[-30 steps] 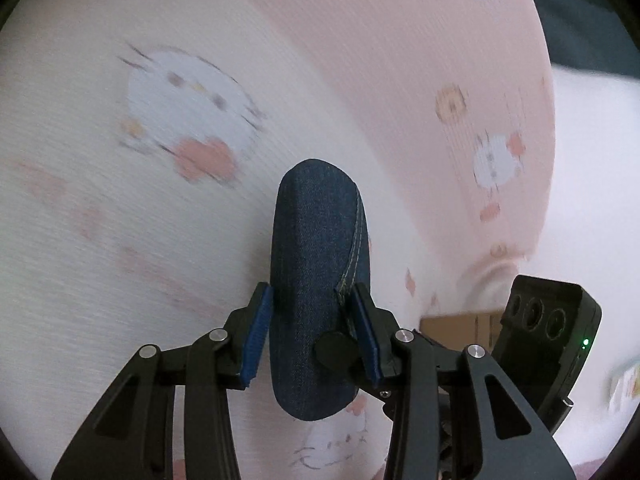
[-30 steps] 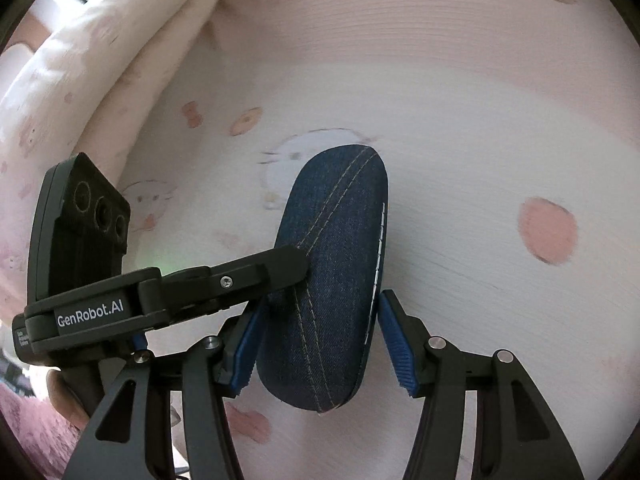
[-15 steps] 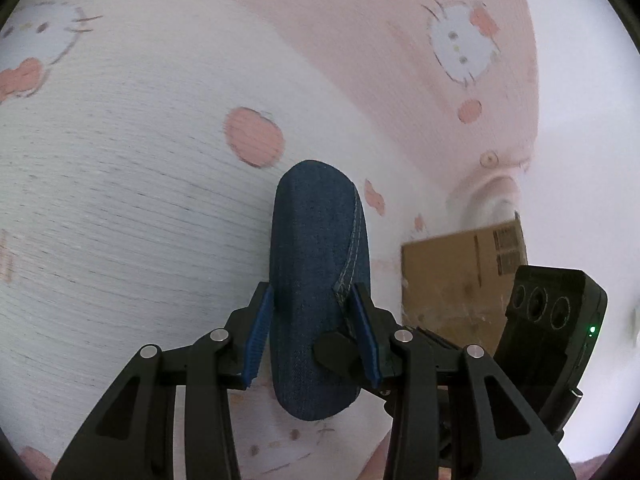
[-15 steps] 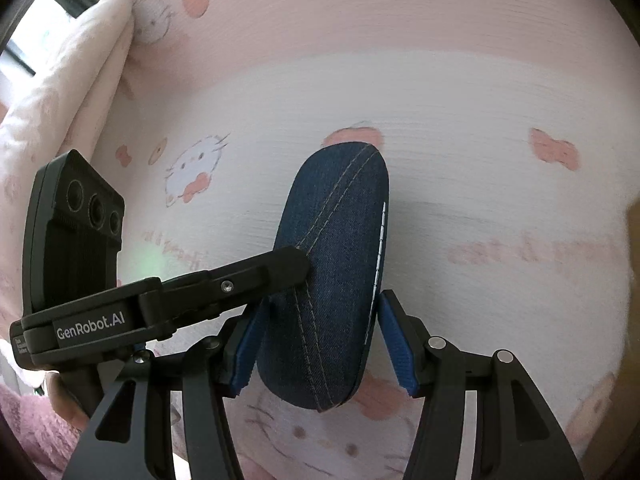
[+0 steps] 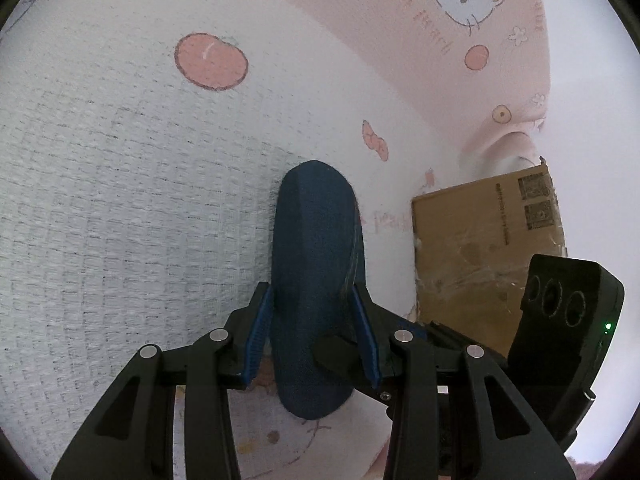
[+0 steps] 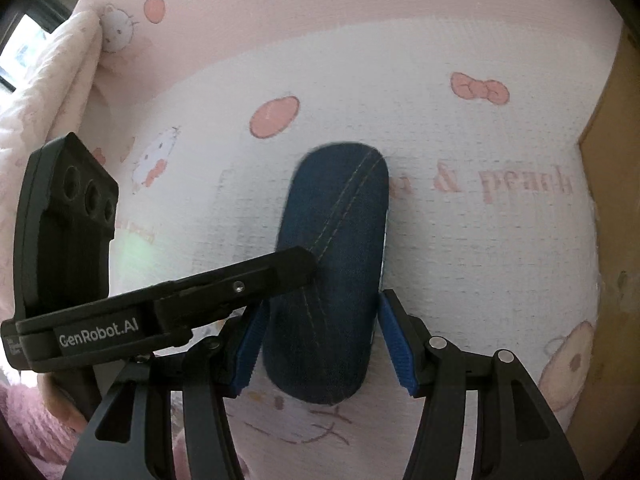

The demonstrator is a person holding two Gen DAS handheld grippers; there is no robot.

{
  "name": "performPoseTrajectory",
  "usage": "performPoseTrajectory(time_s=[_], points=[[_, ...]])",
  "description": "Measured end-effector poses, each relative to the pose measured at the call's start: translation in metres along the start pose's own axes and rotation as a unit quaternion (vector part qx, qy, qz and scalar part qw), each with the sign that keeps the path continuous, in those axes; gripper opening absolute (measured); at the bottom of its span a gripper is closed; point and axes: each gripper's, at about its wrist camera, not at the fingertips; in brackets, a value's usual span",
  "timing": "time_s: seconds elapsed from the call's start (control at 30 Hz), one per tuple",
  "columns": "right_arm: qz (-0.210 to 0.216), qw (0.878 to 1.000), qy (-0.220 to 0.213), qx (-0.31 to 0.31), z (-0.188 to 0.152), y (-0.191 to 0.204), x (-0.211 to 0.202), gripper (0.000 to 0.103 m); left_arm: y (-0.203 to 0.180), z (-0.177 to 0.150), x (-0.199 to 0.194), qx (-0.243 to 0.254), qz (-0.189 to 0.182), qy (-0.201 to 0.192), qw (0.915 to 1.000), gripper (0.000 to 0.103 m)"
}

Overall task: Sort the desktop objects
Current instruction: 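Lift the glasses case with the left gripper and carry it toward the box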

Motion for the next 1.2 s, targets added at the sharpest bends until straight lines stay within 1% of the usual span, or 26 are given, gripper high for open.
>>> performPoseTrajectory(time_s=[0.07, 0.17, 0.2, 0.3, 0.37, 0.5, 0.63, 0.7, 0.93, 1.0, 1.13, 1.2], points=[[-0.004, 1.000, 0.002, -0.014, 0.001, -0.001, -0.002, 0.056, 0.002, 0.002, -0.004, -0.009, -0.005, 0.007, 0.9999, 0.044], [-0.011, 1.000, -0.004, -0.022, 0.005, 0.003, 0.000, 0.065, 0.000, 0.007, -0.006, -0.014, -0.014, 0.011, 0.9997, 0.045], [-0.008, 1.000, -0.005, -0.019, 0.006, 0.002, 0.001, 0.066, 0.000, 0.008, -0.005, -0.013, -0.012, 0.014, 0.9997, 0.045], [0.021, 1.000, -0.002, 0.009, 0.011, -0.003, 0.004, 0.066, -0.002, 0.014, -0.002, -0.005, -0.001, 0.016, 0.9999, 0.045], [0.030, 0.999, 0.004, 0.019, 0.013, -0.006, 0.008, 0.066, -0.001, 0.018, 0.002, -0.005, 0.008, 0.026, 0.9996, 0.045], [0.033, 0.999, 0.014, 0.035, 0.016, -0.008, 0.018, 0.066, 0.006, 0.023, 0.007, -0.018, -0.003, 0.042, 0.9989, 0.045], [0.040, 0.999, 0.011, 0.028, 0.018, -0.006, 0.021, 0.067, 0.007, 0.024, 0.007, -0.018, -0.007, 0.045, 0.9988, 0.045], [0.036, 0.999, 0.006, 0.021, 0.018, -0.005, 0.022, 0.064, 0.006, 0.023, 0.006, -0.014, -0.005, 0.043, 0.9990, 0.044], [0.020, 1.000, 0.003, 0.002, 0.018, 0.003, 0.018, 0.064, -0.005, 0.019, -0.001, 0.007, -0.002, 0.034, 0.9994, 0.042], [0.008, 1.000, -0.001, -0.009, 0.015, 0.003, 0.008, 0.064, -0.013, 0.019, -0.007, 0.013, -0.006, 0.028, 0.9995, 0.042], [-0.015, 0.999, -0.030, -0.033, 0.017, 0.011, -0.016, 0.063, -0.035, 0.018, -0.026, 0.036, -0.021, 0.006, 0.9991, 0.041], [-0.017, 0.998, -0.049, -0.039, 0.018, 0.014, -0.034, 0.063, -0.047, 0.017, -0.038, 0.045, -0.031, -0.009, 0.9985, 0.037]])
Point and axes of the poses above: each gripper's, at about its wrist camera, not at the fingertips, and x roughly the way its jaws point, y to its left, z to its top, and after that the axes turned 5 degrees about y, right-handed
